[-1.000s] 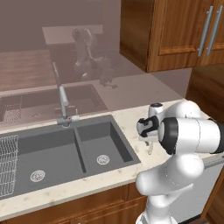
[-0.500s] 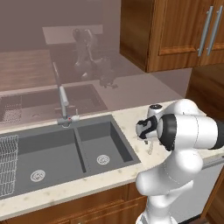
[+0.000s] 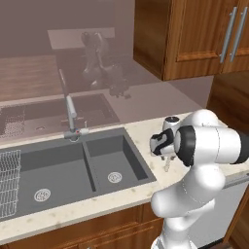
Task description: Grab the spray bottle from the cabinet, then place it next to the cutting board for sanitizing. Then grab the dish brush from the countertop next to the sink and place it next to the cutting board.
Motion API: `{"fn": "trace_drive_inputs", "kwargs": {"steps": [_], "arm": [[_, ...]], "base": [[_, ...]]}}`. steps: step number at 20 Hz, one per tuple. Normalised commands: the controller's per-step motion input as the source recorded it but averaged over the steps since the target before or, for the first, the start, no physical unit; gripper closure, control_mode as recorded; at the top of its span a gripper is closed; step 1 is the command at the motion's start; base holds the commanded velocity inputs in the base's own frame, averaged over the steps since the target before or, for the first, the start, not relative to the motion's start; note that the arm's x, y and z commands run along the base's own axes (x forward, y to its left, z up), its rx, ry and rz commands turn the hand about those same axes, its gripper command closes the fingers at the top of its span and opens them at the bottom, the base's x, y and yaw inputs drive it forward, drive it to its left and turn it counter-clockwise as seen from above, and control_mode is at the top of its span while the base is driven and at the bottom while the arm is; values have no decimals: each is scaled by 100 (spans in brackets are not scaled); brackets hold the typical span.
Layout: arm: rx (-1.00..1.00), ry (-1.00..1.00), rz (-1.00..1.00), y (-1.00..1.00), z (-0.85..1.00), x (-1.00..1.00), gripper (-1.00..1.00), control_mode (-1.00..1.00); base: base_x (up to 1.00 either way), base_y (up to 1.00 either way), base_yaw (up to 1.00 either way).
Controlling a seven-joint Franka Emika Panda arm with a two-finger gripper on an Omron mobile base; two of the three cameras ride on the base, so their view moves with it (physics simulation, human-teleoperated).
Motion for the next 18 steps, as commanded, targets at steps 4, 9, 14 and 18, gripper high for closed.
{"fn": "trace_drive_inputs", "kwargs": {"steps": [4, 9, 14, 18], "arm": [[0, -4, 3, 0, -10, 0, 100, -100], [0, -15, 1, 0, 4, -23, 100, -100], [2, -43, 0, -4, 36, -41, 100, -100], [2, -67, 0, -14, 82, -51, 100, -100]], "base": [[0, 0, 0], [0, 0, 0], [0, 0, 0], [0, 0, 0]]}}
